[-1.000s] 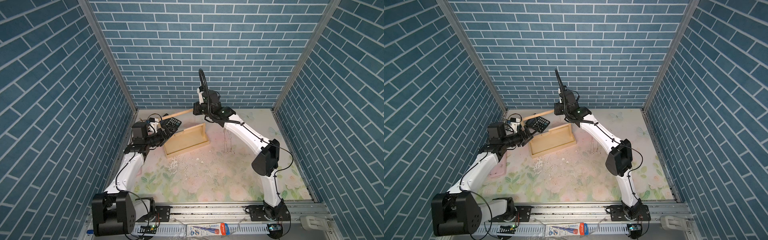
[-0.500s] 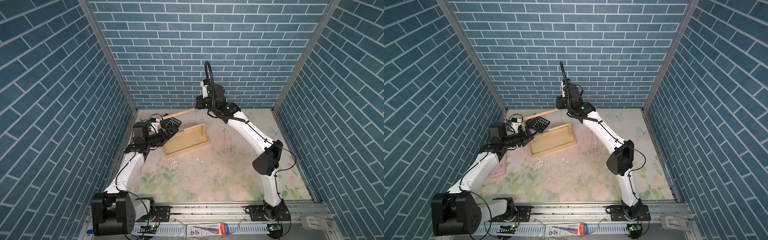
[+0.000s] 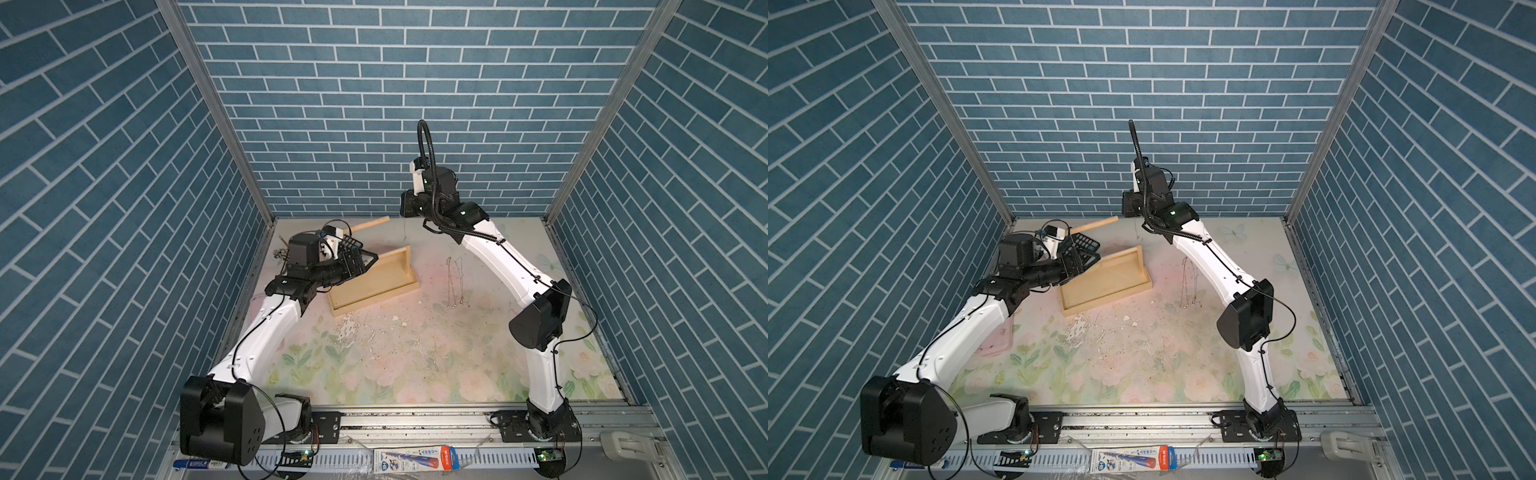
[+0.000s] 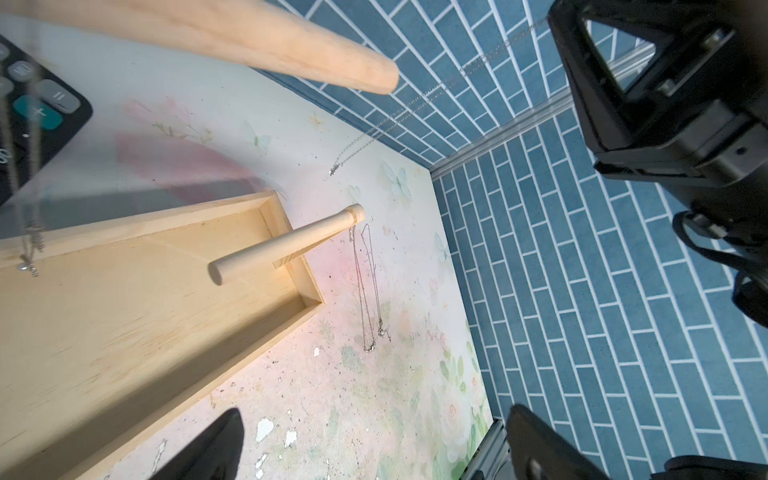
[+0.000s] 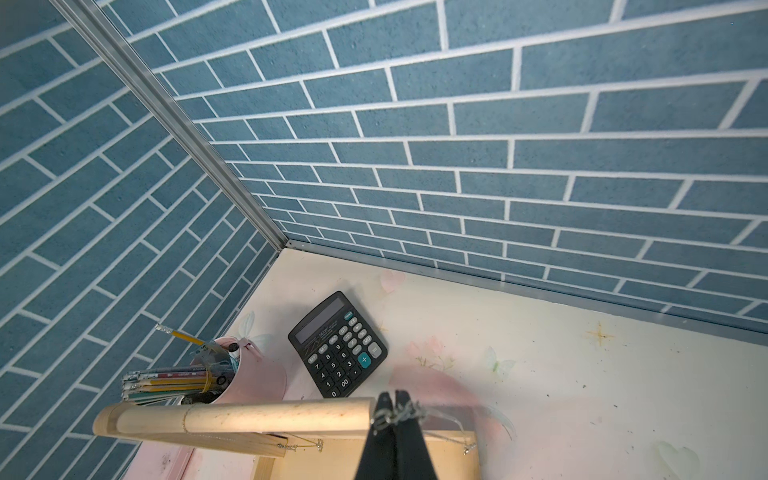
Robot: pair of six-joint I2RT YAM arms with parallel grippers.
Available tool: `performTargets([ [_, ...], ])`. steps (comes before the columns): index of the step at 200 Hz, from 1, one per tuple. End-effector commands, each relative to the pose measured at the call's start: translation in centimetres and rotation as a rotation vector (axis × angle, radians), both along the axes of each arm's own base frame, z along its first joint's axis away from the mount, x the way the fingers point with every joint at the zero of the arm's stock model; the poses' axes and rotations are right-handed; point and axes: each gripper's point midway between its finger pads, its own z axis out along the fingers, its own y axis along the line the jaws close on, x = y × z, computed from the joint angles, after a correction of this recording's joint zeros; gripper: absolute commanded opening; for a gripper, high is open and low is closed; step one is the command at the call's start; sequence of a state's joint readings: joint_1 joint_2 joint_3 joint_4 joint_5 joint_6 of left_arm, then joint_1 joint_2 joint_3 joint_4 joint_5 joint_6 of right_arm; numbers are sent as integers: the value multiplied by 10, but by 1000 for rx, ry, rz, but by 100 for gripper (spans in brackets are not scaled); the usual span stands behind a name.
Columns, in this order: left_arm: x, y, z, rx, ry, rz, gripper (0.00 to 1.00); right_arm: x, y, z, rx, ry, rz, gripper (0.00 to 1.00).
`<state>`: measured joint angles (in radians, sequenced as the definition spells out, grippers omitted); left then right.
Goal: Take the necklace off the jewelry display stand
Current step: Take off the necklace from the stand.
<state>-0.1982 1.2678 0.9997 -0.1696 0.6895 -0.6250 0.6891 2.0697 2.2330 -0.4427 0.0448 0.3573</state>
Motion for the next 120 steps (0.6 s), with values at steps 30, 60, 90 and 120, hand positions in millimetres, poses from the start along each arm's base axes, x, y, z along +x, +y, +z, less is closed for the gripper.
performTargets([
  [30,13,-44,-1,62,-30,-57,99,-17,-35,46,14,-82,-4,0],
  [60,25,-70,-4,24,-25,-77,99,-23,-51,52,13,-96,-22,0],
  [90,32,-99,-5,26,-32,-114,99,-31,-68,60,7,-114,-41,0],
  [120,42,-128,-7,11,-41,-151,99,-37,-84,65,4,-126,-62,0],
])
